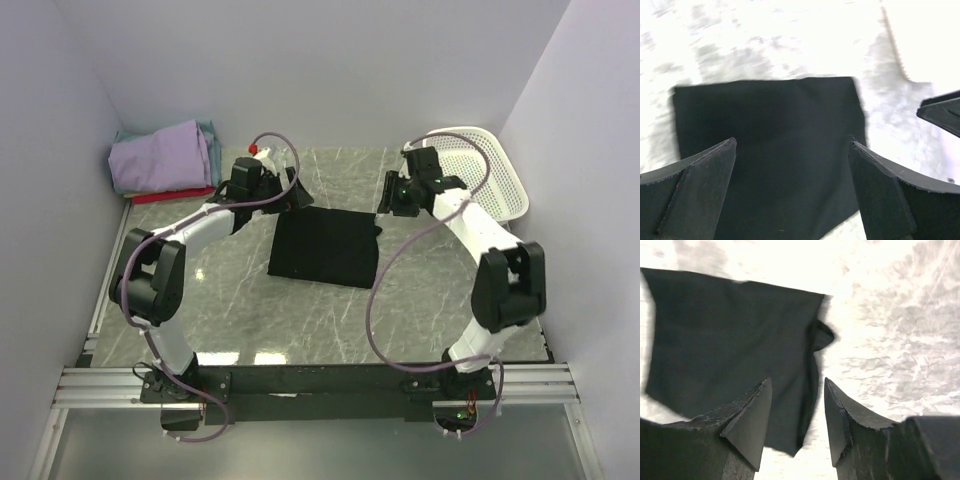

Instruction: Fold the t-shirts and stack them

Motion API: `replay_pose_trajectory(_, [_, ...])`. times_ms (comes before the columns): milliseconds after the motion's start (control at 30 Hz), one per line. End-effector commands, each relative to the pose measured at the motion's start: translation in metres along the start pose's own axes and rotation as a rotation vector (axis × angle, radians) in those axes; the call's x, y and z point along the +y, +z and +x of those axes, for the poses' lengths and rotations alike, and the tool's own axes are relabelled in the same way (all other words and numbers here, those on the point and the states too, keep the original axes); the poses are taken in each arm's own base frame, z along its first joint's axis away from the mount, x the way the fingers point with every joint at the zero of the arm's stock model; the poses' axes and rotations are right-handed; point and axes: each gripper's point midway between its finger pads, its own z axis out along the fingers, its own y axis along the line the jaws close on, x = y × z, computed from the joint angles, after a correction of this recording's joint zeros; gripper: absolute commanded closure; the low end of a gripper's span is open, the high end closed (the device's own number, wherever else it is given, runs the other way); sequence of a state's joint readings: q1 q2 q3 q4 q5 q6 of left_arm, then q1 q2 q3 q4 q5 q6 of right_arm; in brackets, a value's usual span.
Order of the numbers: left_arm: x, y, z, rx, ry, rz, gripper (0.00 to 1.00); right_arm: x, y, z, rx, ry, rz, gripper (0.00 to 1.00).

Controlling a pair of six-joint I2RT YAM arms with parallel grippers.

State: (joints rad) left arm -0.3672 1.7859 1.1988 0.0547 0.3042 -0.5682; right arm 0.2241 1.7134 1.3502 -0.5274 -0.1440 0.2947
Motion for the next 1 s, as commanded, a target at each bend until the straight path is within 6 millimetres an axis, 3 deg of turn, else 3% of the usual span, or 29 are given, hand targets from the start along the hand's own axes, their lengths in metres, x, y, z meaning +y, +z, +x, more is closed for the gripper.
replay_pose_trajectory(0, [-0.042, -0.005, -0.026, -0.04, 0.064, 0.162, 0.0, 0.02, -0.016, 0.013, -0.005, -0.004, -0.099, 0.46])
replay_pose_trajectory(167, [-0.03, 0.03, -0.015, 0.009, 0.042, 0.173, 0.0, 0.038, -0.007, 0.055, 0.073, 0.034, -0.211, 0.46])
replay_pose_trajectory(267, [-0.025, 0.047, -0.006, 0.04, 0.033, 0.201, 0.01, 0.059, -0.007, 0.074, 0.124, 0.048, -0.33, 0.46])
replay_pose_trajectory(500, [-0.009, 0.076, 0.011, 0.085, 0.016, 0.203, 0.0, 0.082, 0.003, 0.099, 0.184, 0.057, -0.426, 0.46])
replay_pose_trajectory(733, [0.006, 0.09, 0.008, 0.068, 0.027, 0.183, 0.0, 0.06, 0.03, 0.131, 0.302, 0.104, -0.321, 0.46])
replay_pose_trajectory(967, [0.02, 0.1, -0.001, 0.06, 0.041, 0.145, 0.01, 0.033, 0.027, 0.16, 0.342, 0.138, -0.193, 0.46])
